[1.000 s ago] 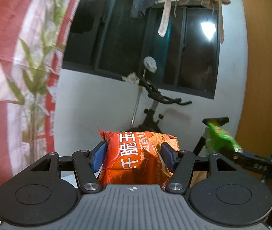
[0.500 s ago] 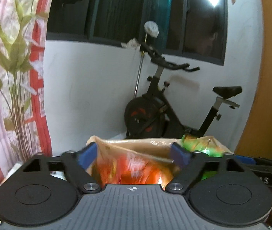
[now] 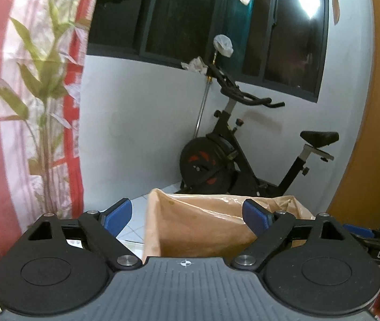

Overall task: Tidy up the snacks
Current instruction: 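Move both grippers back toward the remaining snack bags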

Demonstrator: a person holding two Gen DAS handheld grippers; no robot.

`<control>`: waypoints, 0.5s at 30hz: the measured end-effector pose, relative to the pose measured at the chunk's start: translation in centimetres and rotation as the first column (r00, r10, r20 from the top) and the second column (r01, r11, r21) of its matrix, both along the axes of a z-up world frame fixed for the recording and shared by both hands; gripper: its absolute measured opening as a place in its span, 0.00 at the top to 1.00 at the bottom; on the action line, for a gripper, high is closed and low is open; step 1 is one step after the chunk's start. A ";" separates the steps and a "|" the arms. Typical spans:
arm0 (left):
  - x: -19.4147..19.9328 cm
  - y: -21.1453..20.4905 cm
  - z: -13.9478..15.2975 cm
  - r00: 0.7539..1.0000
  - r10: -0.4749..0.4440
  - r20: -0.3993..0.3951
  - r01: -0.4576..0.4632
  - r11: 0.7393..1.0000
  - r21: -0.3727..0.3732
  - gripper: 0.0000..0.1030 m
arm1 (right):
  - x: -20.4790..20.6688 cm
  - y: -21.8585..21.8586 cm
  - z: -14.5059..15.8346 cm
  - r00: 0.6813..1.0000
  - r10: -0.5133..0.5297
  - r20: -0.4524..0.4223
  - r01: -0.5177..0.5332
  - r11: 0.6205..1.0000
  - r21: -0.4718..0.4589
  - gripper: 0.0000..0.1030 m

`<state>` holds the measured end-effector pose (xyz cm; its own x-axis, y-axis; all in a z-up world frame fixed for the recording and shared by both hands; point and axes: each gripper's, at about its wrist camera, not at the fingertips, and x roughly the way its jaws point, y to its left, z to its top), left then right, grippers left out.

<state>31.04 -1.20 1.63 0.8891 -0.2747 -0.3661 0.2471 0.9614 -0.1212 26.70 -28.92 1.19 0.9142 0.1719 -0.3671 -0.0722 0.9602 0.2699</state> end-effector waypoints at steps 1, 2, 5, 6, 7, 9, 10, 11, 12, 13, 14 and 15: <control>-0.7 0.5 0.3 1.000 0.001 0.003 -0.001 1.000 -0.001 0.12 | -0.5 0.1 0.2 1.000 0.001 0.005 -0.001 1.000 0.005 0.14; -1.3 1.0 0.6 1.000 0.002 0.005 -0.002 1.000 -0.001 0.12 | -1.1 0.1 0.4 1.000 0.001 0.011 -0.001 1.000 0.010 0.12; -3.4 1.9 1.2 1.000 0.015 0.009 -0.015 1.000 0.015 0.12 | -3.0 0.2 1.0 1.000 -0.017 0.024 0.017 1.000 0.019 0.08; -4.1 2.2 1.3 1.000 0.019 0.013 -0.019 1.000 0.020 0.12 | -3.8 0.3 1.2 0.999 -0.028 0.029 0.027 0.999 0.024 0.08; -4.8 2.4 1.3 1.000 0.020 0.017 -0.020 1.000 0.021 0.12 | -4.4 0.4 1.3 0.999 -0.036 0.031 0.035 0.999 0.028 0.05; -6.4 3.0 1.1 1.000 0.018 0.022 -0.019 1.000 0.020 0.12 | -5.8 0.6 1.3 0.998 -0.046 0.035 0.045 0.998 0.037 0.03; -7.3 3.2 0.9 1.000 0.019 0.021 -0.020 1.000 0.021 0.12 | -6.5 0.8 1.3 0.998 -0.047 0.034 0.045 0.998 0.043 0.02; -7.9 3.4 0.6 1.000 0.023 0.018 -0.023 1.000 0.021 0.12 | -7.2 0.9 1.1 0.998 -0.048 0.033 0.047 0.998 0.049 0.00; -8.7 3.6 0.3 1.000 0.025 0.013 -0.025 0.999 0.021 0.12 | -7.9 1.2 0.9 0.998 -0.052 0.032 0.050 0.997 0.053 0.00; -9.3 3.9 0.0 1.000 0.026 0.010 -0.026 0.999 0.021 0.12 | -8.6 1.4 0.7 0.998 -0.057 0.036 0.055 0.997 0.054 0.00; -10.0 4.1 -0.4 1.000 0.025 0.009 -0.026 0.999 0.020 0.12 | -9.4 1.8 0.3 0.997 -0.060 0.045 0.058 0.997 0.050 0.00; -10.6 4.4 -0.7 1.000 0.026 0.009 -0.026 0.999 0.022 0.12 | -10.2 2.2 0.0 0.997 -0.061 0.052 0.059 0.997 0.042 0.00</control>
<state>20.44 3.16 0.97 0.8991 -0.2432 -0.3640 0.2229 0.9700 -0.0974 16.47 -26.76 1.15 0.9415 0.1295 -0.3112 -0.0298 0.9517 0.3057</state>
